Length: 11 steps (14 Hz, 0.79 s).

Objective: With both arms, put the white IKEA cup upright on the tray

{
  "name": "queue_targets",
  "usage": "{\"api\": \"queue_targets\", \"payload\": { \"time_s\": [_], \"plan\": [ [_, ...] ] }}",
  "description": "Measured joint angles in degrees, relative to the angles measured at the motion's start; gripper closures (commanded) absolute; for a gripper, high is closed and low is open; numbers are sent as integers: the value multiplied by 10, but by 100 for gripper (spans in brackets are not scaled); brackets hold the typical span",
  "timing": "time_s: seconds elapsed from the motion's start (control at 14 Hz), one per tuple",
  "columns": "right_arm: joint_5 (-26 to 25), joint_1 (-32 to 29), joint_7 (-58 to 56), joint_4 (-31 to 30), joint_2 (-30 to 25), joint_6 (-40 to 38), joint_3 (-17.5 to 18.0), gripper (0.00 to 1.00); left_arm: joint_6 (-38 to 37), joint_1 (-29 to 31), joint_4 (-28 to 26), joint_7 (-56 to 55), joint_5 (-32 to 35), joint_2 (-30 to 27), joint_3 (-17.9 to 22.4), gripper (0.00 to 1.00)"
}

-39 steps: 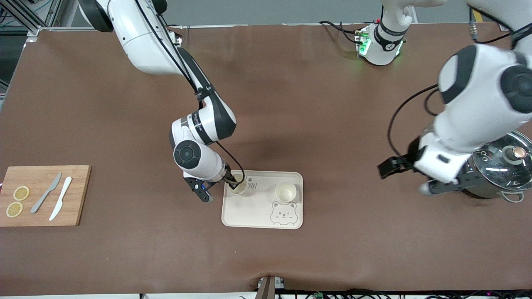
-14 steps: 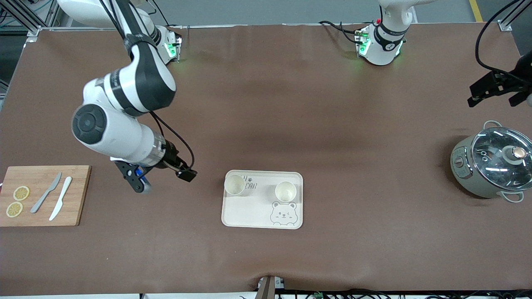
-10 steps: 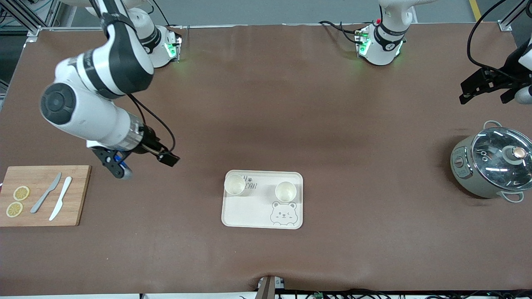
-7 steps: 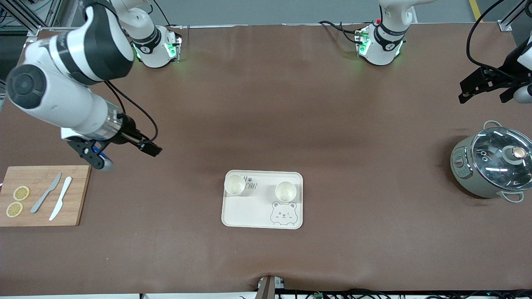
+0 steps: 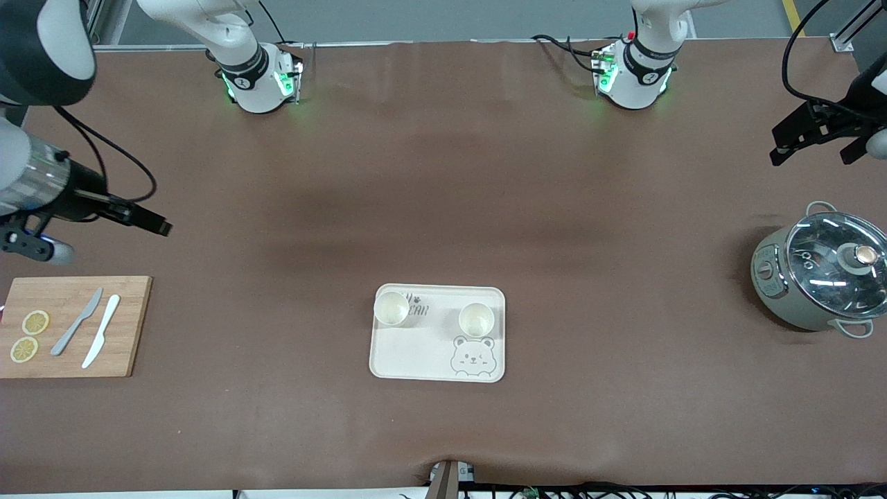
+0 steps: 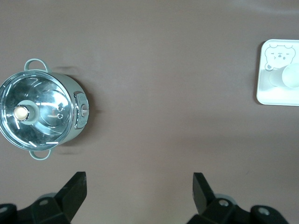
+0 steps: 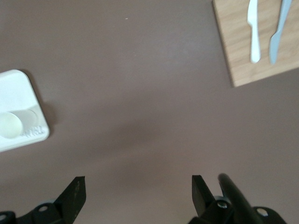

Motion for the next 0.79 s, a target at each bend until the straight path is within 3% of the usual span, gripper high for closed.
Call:
{"api": "queue_targets", "payload": {
  "time_s": [0.21,0.29,0.5,0.79],
  "plan": [
    [-16,-37,-97,1,-20,-24,0,0,-11,-91,-1,-1,0,0,84,0],
    [-17,-53,-134,1,-27,-28,-1,0,-13,-101,-2,-1,0,0,95,0],
    [-17,-99,-219,1,-39,-40,-2,0,-15,-103,-3,-1,0,-4,99,0],
    [-17,-115,-234,2,-58,-53,3,0,4,-104,-42,-1,0,-26,99,0]
  ]
}}
